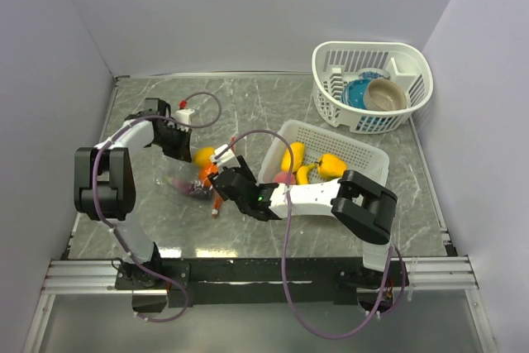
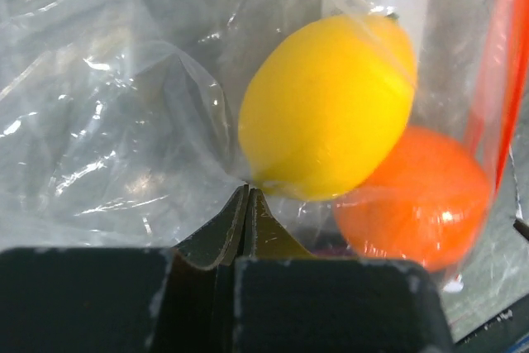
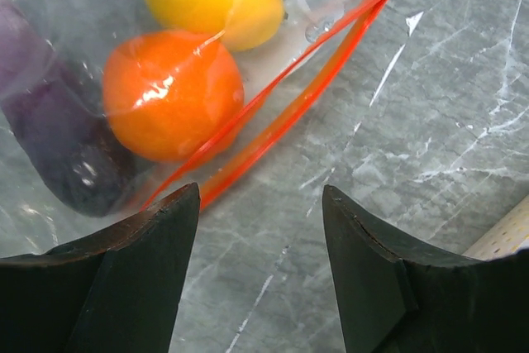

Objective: Open the zip-top bag and remove the fake food

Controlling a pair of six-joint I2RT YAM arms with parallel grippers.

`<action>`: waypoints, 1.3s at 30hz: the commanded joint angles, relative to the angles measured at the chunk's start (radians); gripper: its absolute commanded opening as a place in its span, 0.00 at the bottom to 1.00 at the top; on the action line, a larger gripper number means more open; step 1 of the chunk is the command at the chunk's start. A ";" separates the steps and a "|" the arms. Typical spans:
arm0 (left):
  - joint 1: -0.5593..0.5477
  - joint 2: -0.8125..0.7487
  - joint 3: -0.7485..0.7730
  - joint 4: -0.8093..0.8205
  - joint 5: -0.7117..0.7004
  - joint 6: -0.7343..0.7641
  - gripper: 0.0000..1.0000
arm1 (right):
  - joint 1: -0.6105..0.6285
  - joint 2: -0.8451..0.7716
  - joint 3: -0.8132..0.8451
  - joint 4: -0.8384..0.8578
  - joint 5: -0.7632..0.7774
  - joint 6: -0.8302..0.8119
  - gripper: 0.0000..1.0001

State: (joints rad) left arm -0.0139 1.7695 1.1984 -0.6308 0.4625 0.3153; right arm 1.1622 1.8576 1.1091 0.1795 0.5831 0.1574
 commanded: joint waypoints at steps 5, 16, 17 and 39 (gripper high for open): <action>-0.052 0.056 0.023 0.080 -0.082 -0.033 0.01 | -0.002 0.078 0.012 0.055 0.017 -0.056 0.68; -0.106 0.080 0.024 0.115 -0.128 -0.042 0.01 | 0.005 0.112 0.060 0.066 -0.046 -0.051 0.85; -0.110 0.081 0.020 0.117 -0.131 -0.042 0.01 | 0.008 0.109 0.058 0.075 -0.070 -0.056 0.89; -0.178 0.027 -0.026 0.036 -0.005 -0.001 0.01 | 0.014 0.219 0.198 0.051 -0.190 0.016 0.99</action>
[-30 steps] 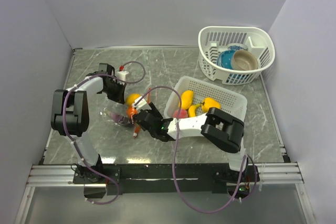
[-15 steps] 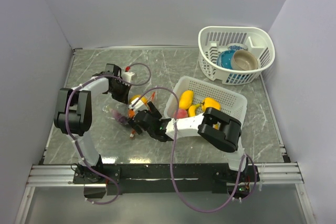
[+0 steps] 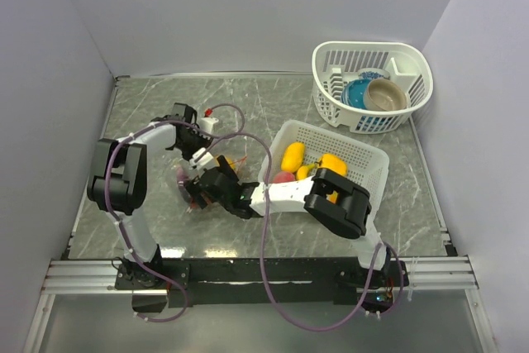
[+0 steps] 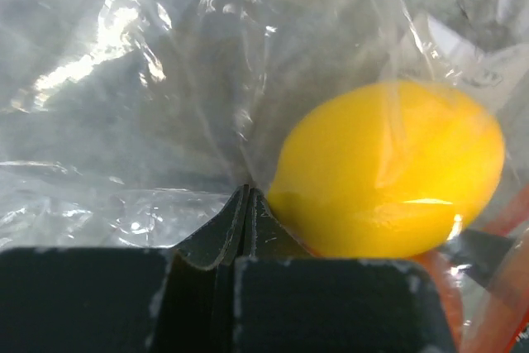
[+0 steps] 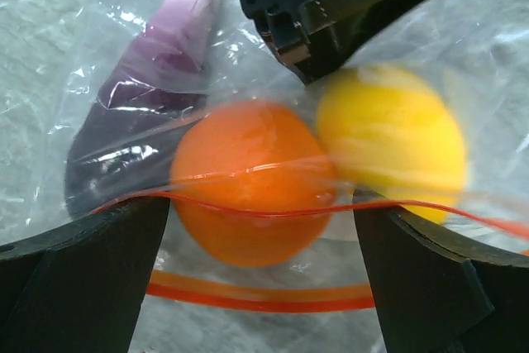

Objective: Open the zip-top bag and remove the fake food

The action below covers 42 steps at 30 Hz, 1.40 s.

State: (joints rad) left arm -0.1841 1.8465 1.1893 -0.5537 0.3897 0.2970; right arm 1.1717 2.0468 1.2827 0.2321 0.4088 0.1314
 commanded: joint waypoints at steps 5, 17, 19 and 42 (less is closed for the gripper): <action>-0.009 -0.072 -0.039 -0.043 0.072 0.024 0.01 | 0.003 0.023 -0.012 -0.007 -0.028 0.077 0.87; 0.067 -0.038 -0.036 -0.015 0.035 0.007 0.01 | 0.014 -0.248 -0.238 -0.019 -0.001 0.155 0.63; 0.093 -0.041 -0.016 -0.020 0.073 -0.008 0.01 | 0.023 -0.298 -0.285 -0.057 0.016 0.174 0.66; 0.100 -0.136 -0.013 -0.051 0.117 -0.025 0.01 | -0.290 -0.685 -0.430 -0.388 0.312 0.359 1.00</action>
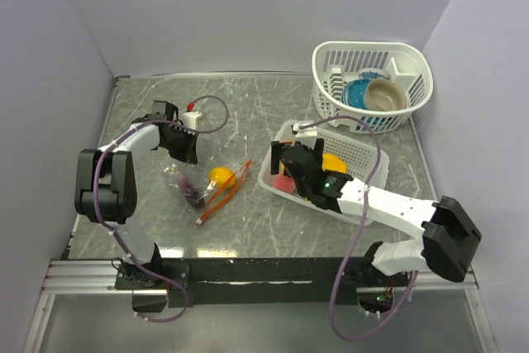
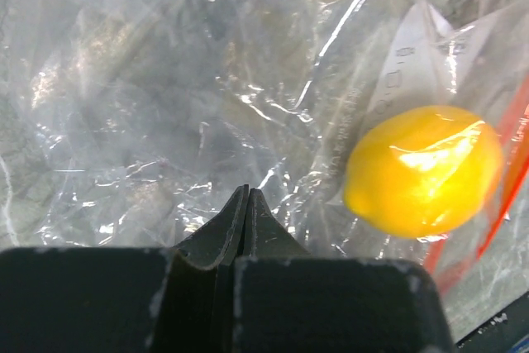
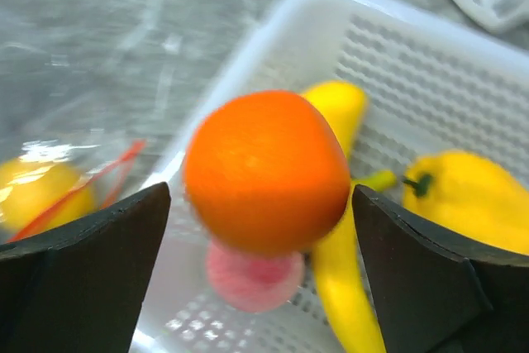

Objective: Open the zip-top bag and remove the fake food

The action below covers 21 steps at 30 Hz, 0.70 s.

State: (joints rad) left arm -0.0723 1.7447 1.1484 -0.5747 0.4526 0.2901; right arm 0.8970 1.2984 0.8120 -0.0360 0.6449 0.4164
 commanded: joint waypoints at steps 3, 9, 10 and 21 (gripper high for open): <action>-0.037 -0.019 0.042 -0.036 0.063 -0.028 0.01 | -0.009 0.084 0.076 -0.145 0.087 0.085 1.00; -0.079 -0.004 0.063 -0.033 0.052 -0.043 0.01 | 0.146 0.062 0.114 -0.032 0.119 -0.031 1.00; -0.084 0.004 0.066 -0.025 0.049 -0.046 0.01 | 0.178 0.070 0.115 -0.010 0.121 -0.048 1.00; -0.133 0.079 0.135 -0.001 0.003 -0.075 0.01 | 0.381 0.356 0.182 0.186 -0.033 -0.149 0.77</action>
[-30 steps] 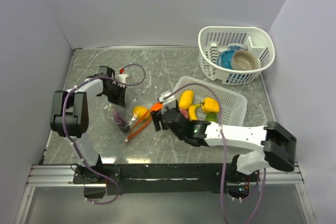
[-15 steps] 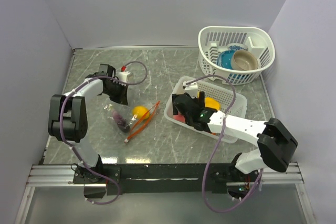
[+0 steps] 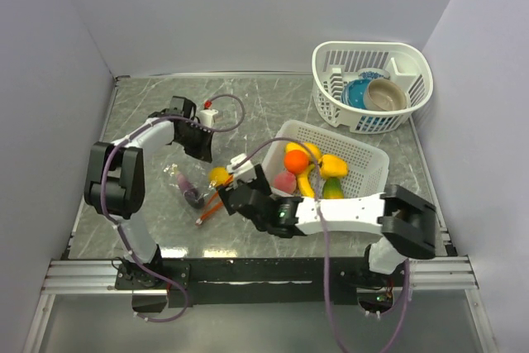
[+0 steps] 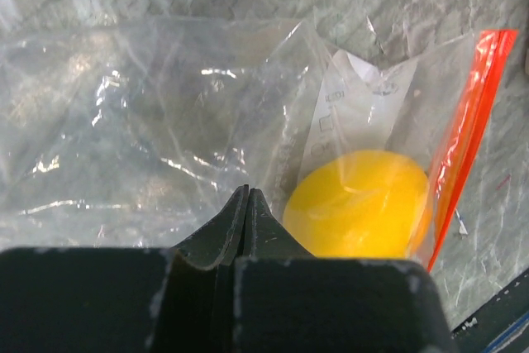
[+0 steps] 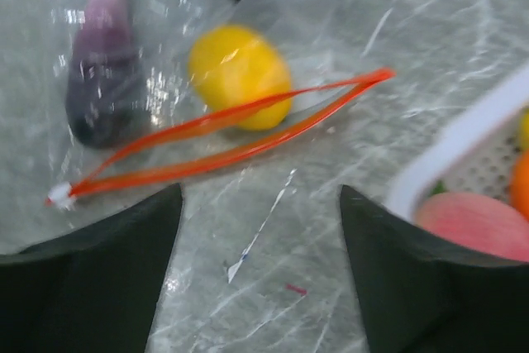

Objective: Open the zip-top bag and remove the fake food

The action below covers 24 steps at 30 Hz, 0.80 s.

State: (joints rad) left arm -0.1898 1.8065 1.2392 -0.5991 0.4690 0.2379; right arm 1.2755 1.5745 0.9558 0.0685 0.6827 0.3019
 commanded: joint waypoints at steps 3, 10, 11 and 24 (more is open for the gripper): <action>-0.020 0.034 0.052 0.028 -0.024 -0.025 0.01 | 0.004 0.139 0.053 0.103 -0.095 -0.058 0.72; -0.025 0.047 0.040 0.039 -0.035 -0.023 0.01 | -0.027 0.194 0.086 0.131 -0.135 -0.083 0.61; -0.025 0.045 0.039 0.041 -0.035 -0.022 0.01 | -0.033 0.202 0.090 0.134 -0.141 -0.083 0.62; -0.036 0.033 0.013 0.047 -0.029 -0.015 0.01 | -0.107 0.294 0.112 0.160 -0.186 -0.076 0.76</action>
State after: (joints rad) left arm -0.2157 1.8565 1.2572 -0.5793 0.4374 0.2222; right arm 1.1797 1.8771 1.0519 0.1898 0.5022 0.2298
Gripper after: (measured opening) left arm 0.015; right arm 0.754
